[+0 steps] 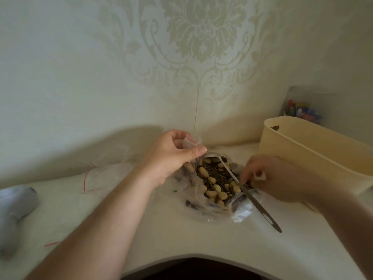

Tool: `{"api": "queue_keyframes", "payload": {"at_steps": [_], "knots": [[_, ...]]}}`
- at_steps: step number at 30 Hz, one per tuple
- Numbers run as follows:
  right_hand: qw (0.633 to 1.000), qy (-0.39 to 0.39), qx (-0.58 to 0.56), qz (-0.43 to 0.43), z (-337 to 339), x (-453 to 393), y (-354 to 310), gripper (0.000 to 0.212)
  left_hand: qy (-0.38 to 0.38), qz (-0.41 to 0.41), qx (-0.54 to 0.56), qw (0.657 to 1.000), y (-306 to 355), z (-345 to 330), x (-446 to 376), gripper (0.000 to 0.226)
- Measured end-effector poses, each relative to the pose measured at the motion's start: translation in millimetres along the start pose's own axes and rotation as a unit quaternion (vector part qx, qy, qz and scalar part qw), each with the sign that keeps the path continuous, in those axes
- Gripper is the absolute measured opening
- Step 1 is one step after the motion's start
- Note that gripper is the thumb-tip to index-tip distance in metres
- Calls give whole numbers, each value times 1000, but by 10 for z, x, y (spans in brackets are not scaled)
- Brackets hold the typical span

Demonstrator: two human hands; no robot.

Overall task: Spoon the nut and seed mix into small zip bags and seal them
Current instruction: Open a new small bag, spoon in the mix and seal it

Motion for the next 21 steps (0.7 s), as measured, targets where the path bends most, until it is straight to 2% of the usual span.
{"api": "queue_keyframes", "payload": {"at_steps": [3,6,8,10,12,14,16,19,21], "knots": [[997,-82,0,5,-186,194,122,51,-1,18,15,1000,-40,-2,-31,75],[996,-86,-8,38,-287,251,89,44,-7,35,39,999,-76,-5,-32,73],[995,-74,-6,60,-298,258,29,35,-21,43,48,998,-90,-13,-29,56],[995,-20,-64,67,-211,231,-34,37,-30,49,44,997,-97,-11,-29,45],[984,75,-142,72,-74,163,-73,49,-29,57,42,997,-104,4,-29,42],[968,173,-169,66,54,62,-101,40,-31,77,50,995,-95,9,-16,39],[961,235,-135,54,122,-68,-143,27,-45,108,44,992,-93,8,13,37],[956,280,-60,54,153,-241,-221,32,-67,161,29,984,-130,30,50,35],[940,330,-55,72,207,-272,-245,36,-66,170,22,983,-129,49,59,36]]}}
Point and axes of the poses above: each hand's wrist, its own x-axis away from the middle knuckle, its own z-axis out of the back of the hand, y = z × x, the point moved 6 cm from there along -x, towards the middle knuckle, and after that the axes turned 1 degree about z, right-handed, at the moved point
